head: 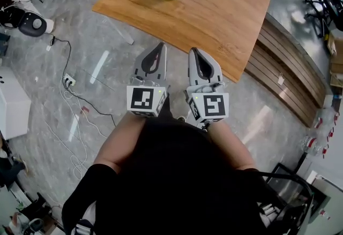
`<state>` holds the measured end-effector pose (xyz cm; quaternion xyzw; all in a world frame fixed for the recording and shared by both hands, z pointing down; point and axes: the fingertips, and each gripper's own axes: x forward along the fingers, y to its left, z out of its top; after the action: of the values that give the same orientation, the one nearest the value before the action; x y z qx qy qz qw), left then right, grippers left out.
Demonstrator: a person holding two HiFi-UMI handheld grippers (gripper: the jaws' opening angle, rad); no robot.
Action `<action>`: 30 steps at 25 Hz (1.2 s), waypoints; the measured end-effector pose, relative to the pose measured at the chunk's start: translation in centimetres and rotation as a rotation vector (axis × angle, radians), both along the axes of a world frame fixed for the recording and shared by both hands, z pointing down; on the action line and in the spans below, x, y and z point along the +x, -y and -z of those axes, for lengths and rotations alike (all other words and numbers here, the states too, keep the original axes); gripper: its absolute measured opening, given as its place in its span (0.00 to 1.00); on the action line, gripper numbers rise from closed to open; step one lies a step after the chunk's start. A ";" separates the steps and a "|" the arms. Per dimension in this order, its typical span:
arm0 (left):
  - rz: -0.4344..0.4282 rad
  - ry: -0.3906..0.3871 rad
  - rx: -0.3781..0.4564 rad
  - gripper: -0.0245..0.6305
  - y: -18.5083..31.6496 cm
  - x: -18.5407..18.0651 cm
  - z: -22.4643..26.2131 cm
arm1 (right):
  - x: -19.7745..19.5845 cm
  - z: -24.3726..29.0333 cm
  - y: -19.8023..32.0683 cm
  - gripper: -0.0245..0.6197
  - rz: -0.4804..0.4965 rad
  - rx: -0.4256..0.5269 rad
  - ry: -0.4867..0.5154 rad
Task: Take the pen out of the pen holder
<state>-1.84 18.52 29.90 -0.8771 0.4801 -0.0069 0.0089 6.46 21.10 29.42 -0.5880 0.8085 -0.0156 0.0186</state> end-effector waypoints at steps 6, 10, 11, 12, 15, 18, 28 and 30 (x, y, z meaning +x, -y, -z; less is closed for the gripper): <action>-0.016 -0.026 -0.030 0.04 9.6 0.4 -1.3 | -0.1 -1.6 9.4 0.06 -0.007 -0.028 -0.008; -0.044 -0.015 -0.066 0.04 17.6 0.2 -2.1 | -1.0 -2.4 17.3 0.06 -0.028 -0.063 -0.021; -0.055 -0.012 -0.069 0.04 19.6 0.2 -2.1 | -1.1 -2.5 19.3 0.06 -0.035 -0.070 -0.025; -0.067 -0.011 -0.070 0.04 21.6 0.1 -2.2 | -1.3 -2.6 21.2 0.06 -0.043 -0.076 -0.027; -0.105 -0.012 -0.085 0.04 26.7 0.3 -2.7 | -1.4 -3.0 26.4 0.06 -0.075 -0.094 -0.039; -0.141 -0.018 -0.113 0.04 30.6 0.3 -3.3 | -1.2 -3.2 30.4 0.06 -0.101 -0.116 -0.048; -0.191 0.076 -0.179 0.04 39.9 2.1 -9.6 | 0.1 -9.7 40.4 0.06 -0.082 -0.238 -0.059; -0.198 0.087 -0.203 0.04 41.6 2.6 -11.3 | 0.4 -12.0 42.1 0.06 -0.069 -0.291 -0.060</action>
<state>0.77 -23.05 41.25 -0.9156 0.3870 -0.0922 -0.0585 6.87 -20.96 41.43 -0.6122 0.7771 -0.1143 -0.0906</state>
